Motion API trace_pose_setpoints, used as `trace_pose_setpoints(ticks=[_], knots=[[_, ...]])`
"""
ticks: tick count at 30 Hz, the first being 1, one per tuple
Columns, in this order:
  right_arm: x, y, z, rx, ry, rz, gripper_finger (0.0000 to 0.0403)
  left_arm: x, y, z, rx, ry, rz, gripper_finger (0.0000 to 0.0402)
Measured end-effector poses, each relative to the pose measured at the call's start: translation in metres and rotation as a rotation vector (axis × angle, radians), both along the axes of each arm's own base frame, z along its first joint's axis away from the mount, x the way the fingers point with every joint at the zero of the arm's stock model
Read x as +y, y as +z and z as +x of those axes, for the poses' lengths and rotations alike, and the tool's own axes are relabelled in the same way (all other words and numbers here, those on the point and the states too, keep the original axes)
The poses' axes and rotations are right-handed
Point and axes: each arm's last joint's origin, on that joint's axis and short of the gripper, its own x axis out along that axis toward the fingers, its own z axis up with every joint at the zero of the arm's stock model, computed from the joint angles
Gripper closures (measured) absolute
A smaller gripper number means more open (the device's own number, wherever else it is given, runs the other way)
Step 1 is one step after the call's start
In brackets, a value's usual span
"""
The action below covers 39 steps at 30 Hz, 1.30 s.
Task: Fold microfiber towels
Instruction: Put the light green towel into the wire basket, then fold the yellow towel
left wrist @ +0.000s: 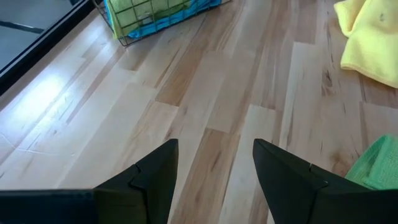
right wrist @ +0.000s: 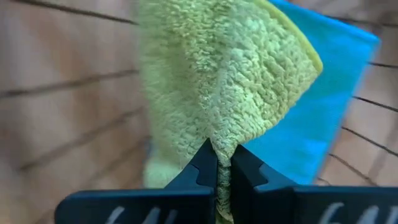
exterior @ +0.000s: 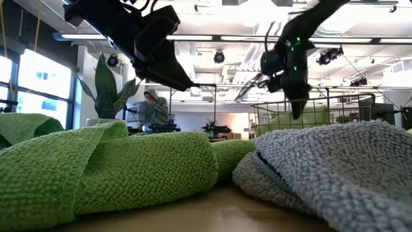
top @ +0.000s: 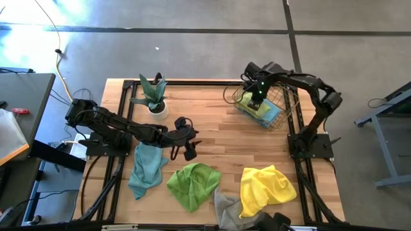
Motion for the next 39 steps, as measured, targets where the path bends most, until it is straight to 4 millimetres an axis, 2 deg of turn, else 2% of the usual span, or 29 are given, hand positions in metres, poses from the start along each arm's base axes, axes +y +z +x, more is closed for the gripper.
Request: trace_pose_setpoints(ticks=[4,8,16,19,27,31,34,39], knots=[[-0.002,-0.017,-0.005,0.101,-0.001,-0.127,0.0403,0.0,0.0,0.0,-0.001,0.013,0.011,0.0204],[-0.003,-0.026,-0.005,0.154,0.021,-0.247,0.0403,0.001,0.0,0.0,-0.001,0.015,0.012,0.0204],[-0.004,-0.029,-0.004,0.145,0.044,-0.276,0.0398,0.001,0.0,0.0,-0.001,0.015,0.012,0.0204],[-0.005,-0.029,-0.004,0.172,0.042,-0.307,0.0371,0.001,0.0,0.0,0.0,0.015,0.012,0.0204],[-0.005,-0.026,-0.007,0.271,0.004,-0.389,0.0263,0.001,0.0,0.0,-0.001,0.015,0.012,0.0204],[0.003,-0.014,-0.008,0.25,-0.002,-0.381,0.0243,0.001,0.0,0.0,0.0,0.015,0.012,0.0204],[0.009,0.006,-0.007,0.239,-0.038,-0.406,0.0242,0.001,0.0,0.0,-0.001,0.015,0.012,0.0204],[0.035,0.043,-0.003,0.032,-0.137,-0.358,0.0245,0.001,0.0,0.0,-0.003,0.019,0.006,0.0204]])
